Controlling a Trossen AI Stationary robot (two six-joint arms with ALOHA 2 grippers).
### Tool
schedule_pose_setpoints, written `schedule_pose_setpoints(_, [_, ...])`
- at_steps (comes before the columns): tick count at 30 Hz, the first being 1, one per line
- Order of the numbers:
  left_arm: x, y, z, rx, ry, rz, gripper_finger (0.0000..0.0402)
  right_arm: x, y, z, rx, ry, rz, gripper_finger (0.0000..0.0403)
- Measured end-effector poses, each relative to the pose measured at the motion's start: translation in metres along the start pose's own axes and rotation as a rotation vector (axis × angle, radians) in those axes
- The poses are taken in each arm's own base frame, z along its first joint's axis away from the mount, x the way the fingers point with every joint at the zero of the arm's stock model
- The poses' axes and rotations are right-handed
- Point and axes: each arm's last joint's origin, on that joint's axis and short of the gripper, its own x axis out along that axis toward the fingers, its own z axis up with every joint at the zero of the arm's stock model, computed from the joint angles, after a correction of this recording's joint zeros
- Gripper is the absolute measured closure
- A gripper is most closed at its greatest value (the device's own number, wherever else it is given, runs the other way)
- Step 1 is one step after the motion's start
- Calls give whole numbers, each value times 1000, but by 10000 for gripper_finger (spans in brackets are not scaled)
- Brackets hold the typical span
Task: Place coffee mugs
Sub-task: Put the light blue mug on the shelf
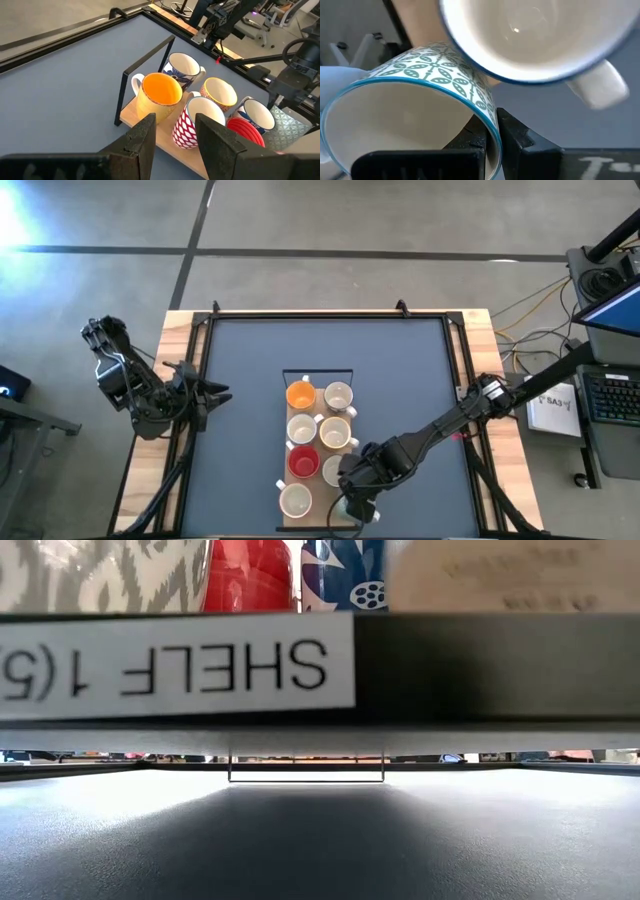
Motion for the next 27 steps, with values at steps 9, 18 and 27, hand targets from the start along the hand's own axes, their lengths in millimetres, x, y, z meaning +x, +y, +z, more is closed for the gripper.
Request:
schedule_pose_setpoints(9, [0,1,-1,13,9,6,281,0,3,2,39,-39,18,390])
schedule_pose_setpoints(18, [0,2,0,16,10,8,281,0,5,-1,66,-51,11,390])
schedule_pose_setpoints(27, [-1,3,0,15,10,7,281,0,5,-1,47,-52,13,375])
